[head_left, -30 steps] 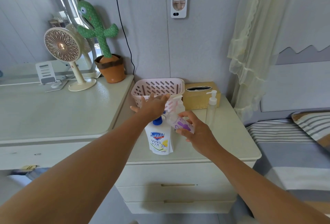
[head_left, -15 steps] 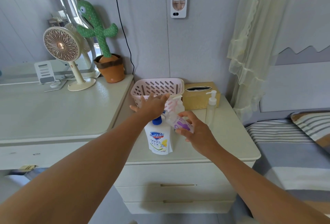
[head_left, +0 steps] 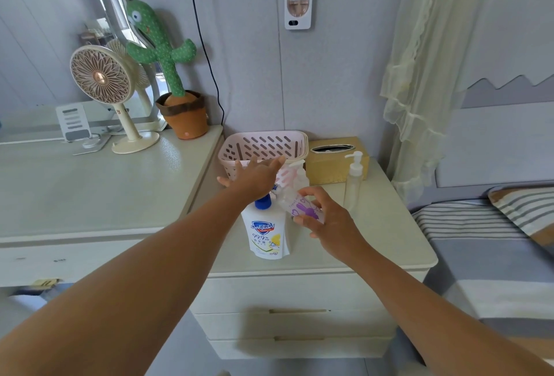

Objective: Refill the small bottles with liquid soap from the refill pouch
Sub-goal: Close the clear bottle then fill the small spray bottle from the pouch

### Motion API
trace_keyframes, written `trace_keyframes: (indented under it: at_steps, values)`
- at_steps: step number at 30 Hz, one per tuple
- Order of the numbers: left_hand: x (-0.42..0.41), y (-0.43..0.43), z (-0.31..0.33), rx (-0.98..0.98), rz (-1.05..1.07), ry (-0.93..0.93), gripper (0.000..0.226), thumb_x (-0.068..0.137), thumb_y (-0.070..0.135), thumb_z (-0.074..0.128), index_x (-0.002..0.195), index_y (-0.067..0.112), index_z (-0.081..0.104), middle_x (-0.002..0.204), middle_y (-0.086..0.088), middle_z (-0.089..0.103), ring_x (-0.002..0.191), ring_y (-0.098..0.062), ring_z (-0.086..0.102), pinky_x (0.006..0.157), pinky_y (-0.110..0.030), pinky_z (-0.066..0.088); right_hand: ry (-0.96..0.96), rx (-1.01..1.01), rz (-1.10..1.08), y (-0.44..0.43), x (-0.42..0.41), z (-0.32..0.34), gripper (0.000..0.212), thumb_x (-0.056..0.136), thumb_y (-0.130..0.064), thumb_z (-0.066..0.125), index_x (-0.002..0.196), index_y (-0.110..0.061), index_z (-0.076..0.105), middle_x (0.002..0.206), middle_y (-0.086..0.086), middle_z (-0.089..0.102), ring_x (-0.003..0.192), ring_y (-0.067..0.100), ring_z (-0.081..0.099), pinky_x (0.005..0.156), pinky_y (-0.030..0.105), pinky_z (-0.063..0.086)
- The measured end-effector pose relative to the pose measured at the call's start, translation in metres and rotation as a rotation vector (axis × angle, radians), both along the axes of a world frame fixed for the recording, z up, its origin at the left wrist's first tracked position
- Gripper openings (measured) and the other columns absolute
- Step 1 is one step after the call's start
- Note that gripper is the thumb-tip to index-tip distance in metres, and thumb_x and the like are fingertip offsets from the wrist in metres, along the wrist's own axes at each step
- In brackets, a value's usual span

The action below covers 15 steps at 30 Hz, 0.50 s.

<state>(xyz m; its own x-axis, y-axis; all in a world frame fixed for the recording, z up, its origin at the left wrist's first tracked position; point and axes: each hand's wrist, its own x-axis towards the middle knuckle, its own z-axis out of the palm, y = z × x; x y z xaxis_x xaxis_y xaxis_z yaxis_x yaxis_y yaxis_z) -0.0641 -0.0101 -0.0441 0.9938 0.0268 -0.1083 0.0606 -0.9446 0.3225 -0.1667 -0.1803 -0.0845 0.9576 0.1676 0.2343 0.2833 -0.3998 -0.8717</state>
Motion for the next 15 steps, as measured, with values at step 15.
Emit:
trace_keyframes:
  at_steps: [15]
  values:
    - [0.002, -0.001, -0.001, 0.007, -0.014, -0.003, 0.074, 0.087, 0.071, -0.001, 0.145, 0.038, 0.031, 0.158, 0.002, 0.014, 0.147, -0.033, 0.001, 0.109, -0.068, -0.007, 0.002, -0.006, 0.001, 0.000, 0.000, 0.002, 0.040, 0.088, -0.024, 0.064, 0.124, -0.027, 0.047, 0.105, -0.008, 0.056, 0.091, 0.010, 0.057, 0.073, 0.026, 0.056]
